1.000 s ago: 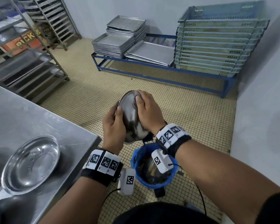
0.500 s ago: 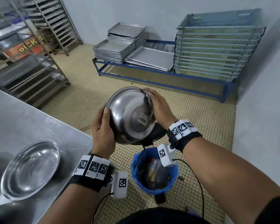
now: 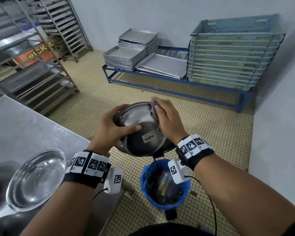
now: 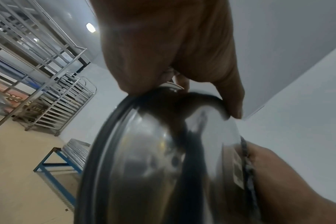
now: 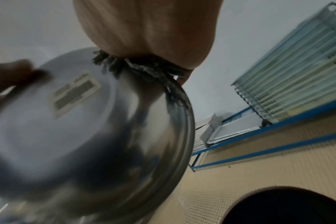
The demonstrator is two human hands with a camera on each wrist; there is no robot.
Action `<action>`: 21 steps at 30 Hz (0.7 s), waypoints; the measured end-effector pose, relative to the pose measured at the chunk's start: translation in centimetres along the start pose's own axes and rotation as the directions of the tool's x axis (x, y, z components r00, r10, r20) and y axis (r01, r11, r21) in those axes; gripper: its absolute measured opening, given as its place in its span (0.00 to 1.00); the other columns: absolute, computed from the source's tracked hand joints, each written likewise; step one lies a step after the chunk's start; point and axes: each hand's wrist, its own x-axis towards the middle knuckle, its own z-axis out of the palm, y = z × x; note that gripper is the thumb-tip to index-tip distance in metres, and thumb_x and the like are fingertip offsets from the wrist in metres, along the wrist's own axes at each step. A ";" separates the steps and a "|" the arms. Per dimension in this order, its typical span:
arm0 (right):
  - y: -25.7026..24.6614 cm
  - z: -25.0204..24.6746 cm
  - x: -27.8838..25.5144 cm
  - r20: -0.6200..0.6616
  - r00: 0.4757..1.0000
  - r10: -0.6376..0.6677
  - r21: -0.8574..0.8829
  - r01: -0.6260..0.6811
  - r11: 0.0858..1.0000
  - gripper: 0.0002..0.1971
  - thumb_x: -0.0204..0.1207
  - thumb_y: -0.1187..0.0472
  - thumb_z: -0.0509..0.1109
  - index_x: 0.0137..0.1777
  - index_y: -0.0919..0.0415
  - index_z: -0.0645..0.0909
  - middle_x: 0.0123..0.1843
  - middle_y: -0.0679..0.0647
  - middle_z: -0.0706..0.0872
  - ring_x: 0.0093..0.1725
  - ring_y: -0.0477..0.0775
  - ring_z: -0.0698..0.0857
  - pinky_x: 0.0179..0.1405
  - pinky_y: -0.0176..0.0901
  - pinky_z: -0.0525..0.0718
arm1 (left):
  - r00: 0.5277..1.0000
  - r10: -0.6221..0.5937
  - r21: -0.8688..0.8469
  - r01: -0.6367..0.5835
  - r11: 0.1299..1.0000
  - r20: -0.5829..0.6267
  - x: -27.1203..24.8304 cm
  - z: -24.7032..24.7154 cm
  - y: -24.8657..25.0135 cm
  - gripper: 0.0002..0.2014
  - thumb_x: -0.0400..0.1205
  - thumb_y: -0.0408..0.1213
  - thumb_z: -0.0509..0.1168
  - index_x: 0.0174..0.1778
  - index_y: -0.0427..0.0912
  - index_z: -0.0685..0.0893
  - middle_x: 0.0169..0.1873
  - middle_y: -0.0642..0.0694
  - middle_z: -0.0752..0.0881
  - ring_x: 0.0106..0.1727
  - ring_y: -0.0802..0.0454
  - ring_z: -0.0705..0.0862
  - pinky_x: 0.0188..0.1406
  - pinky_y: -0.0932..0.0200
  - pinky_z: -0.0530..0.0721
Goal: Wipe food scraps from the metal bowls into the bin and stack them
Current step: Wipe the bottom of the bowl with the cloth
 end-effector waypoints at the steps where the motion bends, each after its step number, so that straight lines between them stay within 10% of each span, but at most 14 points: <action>1: 0.2 0.2 -0.4 -0.031 0.997 0.072 0.040 -0.071 0.997 0.25 0.88 0.49 0.53 0.79 0.58 0.77 0.67 0.53 0.81 0.66 0.47 0.78 0.73 0.53 0.79 | 1.000 -0.001 -0.022 0.000 1.000 -0.013 -0.2 0.0 0.0 0.44 0.60 0.49 0.90 0.73 0.43 0.84 0.59 0.49 0.93 0.60 0.51 0.92 0.53 0.54 0.93; 6: -0.3 1.9 -2.6 -0.009 0.964 -0.264 -0.158 0.260 0.953 0.27 0.90 0.49 0.53 0.85 0.60 0.69 0.82 0.59 0.71 0.81 0.55 0.70 0.82 0.52 0.71 | 0.986 -0.082 -0.197 0.052 0.979 -0.148 -0.8 0.7 -0.3 0.44 0.58 0.44 0.92 0.71 0.46 0.84 0.56 0.44 0.93 0.54 0.46 0.94 0.45 0.53 0.94; 10: -0.8 1.8 -2.0 -0.084 0.994 -0.063 -0.065 0.057 0.996 0.28 0.91 0.43 0.48 0.84 0.56 0.68 0.84 0.55 0.70 0.82 0.49 0.69 0.76 0.59 0.80 | 0.976 -0.094 -0.254 0.043 0.966 -0.194 -0.9 0.9 -0.2 0.44 0.62 0.37 0.85 0.77 0.38 0.80 0.58 0.41 0.92 0.53 0.44 0.95 0.41 0.53 0.94; 13: -0.6 1.7 -2.2 -0.008 0.953 -0.302 -0.190 0.295 0.936 0.25 0.91 0.50 0.54 0.83 0.60 0.71 0.84 0.58 0.71 0.85 0.51 0.66 0.83 0.56 0.71 | 0.974 -0.083 -0.276 0.023 0.961 -0.209 -1.1 1.0 -0.1 0.41 0.63 0.35 0.85 0.75 0.38 0.82 0.55 0.42 0.93 0.53 0.44 0.95 0.42 0.54 0.94; 17: -0.7 1.3 -1.5 -0.118 0.993 -0.016 -0.059 0.009 0.998 0.31 0.90 0.37 0.46 0.79 0.56 0.74 0.78 0.54 0.78 0.77 0.54 0.78 0.72 0.62 0.82 | 0.973 -0.100 -0.299 0.035 0.954 -0.206 -1.4 1.2 -0.2 0.40 0.65 0.32 0.84 0.75 0.38 0.81 0.55 0.41 0.94 0.52 0.42 0.95 0.42 0.52 0.94; 21: -1.1 1.4 -2.4 0.030 0.946 -0.322 -0.212 0.321 0.923 0.26 0.91 0.50 0.56 0.85 0.59 0.67 0.87 0.56 0.68 0.88 0.56 0.62 0.85 0.60 0.66 | 0.966 -0.123 -0.349 0.038 0.936 -0.226 -1.4 1.1 -0.4 0.40 0.64 0.34 0.85 0.75 0.39 0.82 0.55 0.39 0.94 0.53 0.39 0.95 0.43 0.50 0.94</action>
